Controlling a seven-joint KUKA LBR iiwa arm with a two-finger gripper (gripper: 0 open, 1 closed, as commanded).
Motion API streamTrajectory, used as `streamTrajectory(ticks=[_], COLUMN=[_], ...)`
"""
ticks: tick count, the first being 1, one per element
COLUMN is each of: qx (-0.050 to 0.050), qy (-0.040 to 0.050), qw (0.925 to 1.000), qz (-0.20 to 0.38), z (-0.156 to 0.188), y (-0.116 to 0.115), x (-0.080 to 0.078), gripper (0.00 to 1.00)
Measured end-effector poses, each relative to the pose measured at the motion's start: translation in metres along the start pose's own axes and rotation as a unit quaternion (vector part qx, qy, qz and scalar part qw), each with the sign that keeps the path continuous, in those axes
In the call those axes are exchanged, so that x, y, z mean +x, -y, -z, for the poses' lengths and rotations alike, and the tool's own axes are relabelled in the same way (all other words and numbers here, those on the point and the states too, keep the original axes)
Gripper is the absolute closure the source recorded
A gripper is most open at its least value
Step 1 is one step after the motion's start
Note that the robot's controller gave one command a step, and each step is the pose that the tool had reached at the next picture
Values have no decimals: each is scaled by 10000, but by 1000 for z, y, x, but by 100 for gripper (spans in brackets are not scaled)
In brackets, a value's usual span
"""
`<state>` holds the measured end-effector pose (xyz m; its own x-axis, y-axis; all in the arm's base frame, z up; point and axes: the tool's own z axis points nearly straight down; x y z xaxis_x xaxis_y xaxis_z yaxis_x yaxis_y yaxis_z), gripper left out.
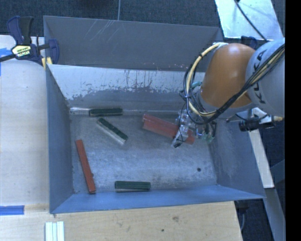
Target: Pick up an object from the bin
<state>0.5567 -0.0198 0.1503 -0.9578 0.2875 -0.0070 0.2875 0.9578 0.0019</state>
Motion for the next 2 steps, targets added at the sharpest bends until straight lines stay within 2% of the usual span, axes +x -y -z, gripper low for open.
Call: streamTrajectory(ticks=[1,2], qx=[2,0], qy=[-9,-1], qw=[10000,10000], qz=[16,34], z=[14,47], y=[0,0], x=[-1,-3], gripper=[100,100])
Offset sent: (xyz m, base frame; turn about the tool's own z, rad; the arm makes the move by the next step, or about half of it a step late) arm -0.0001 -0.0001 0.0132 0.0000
